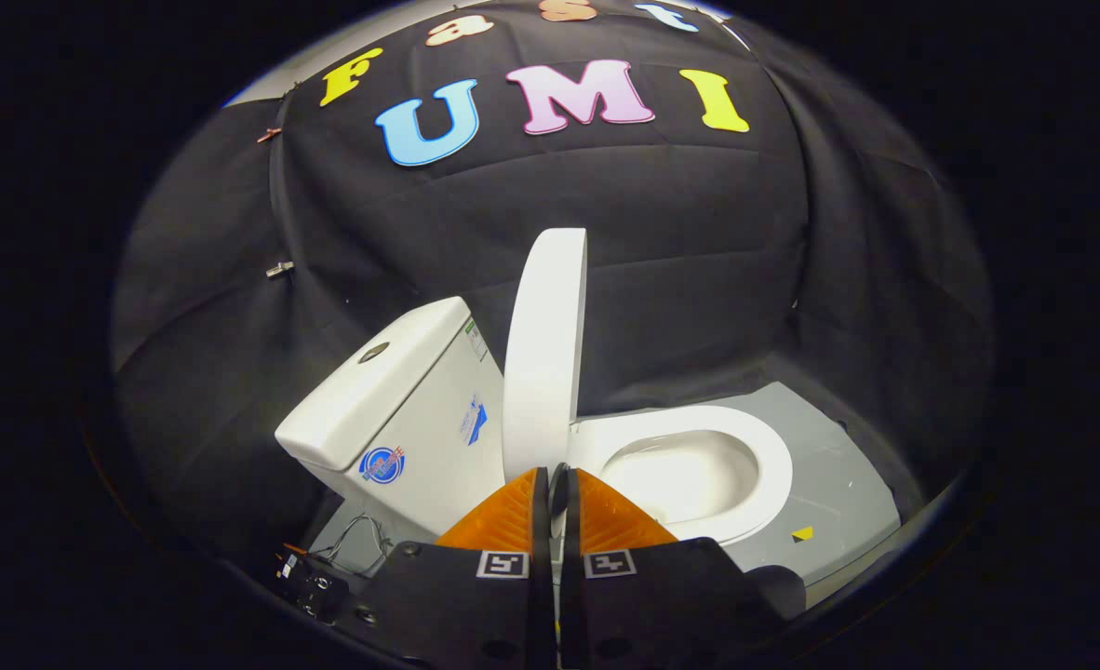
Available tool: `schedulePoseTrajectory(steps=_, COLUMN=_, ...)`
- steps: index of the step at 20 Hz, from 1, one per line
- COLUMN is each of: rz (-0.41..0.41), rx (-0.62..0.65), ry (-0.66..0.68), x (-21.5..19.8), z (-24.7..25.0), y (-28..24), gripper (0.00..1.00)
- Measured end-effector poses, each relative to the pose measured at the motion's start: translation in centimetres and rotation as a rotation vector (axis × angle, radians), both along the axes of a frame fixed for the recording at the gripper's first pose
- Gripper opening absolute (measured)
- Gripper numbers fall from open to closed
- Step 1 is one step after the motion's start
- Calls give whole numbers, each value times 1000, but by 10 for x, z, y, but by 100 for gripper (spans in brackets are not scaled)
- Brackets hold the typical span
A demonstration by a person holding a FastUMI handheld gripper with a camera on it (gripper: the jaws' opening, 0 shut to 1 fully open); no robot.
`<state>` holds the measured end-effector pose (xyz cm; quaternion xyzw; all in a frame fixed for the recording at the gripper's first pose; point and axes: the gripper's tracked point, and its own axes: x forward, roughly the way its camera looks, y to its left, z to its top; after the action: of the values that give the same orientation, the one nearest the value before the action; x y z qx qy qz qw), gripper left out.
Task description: Open the toilet lid.
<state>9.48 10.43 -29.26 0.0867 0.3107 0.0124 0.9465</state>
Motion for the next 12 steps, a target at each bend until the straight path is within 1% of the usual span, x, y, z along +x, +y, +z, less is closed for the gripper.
schedulePoseTrajectory(steps=5, rz=45, rx=-39, ry=-12, x=2, z=4, y=29, gripper=7)
schedulePoseTrajectory(steps=12, rz=107, rx=-59, ry=-22, x=7, z=4, y=65, gripper=7)
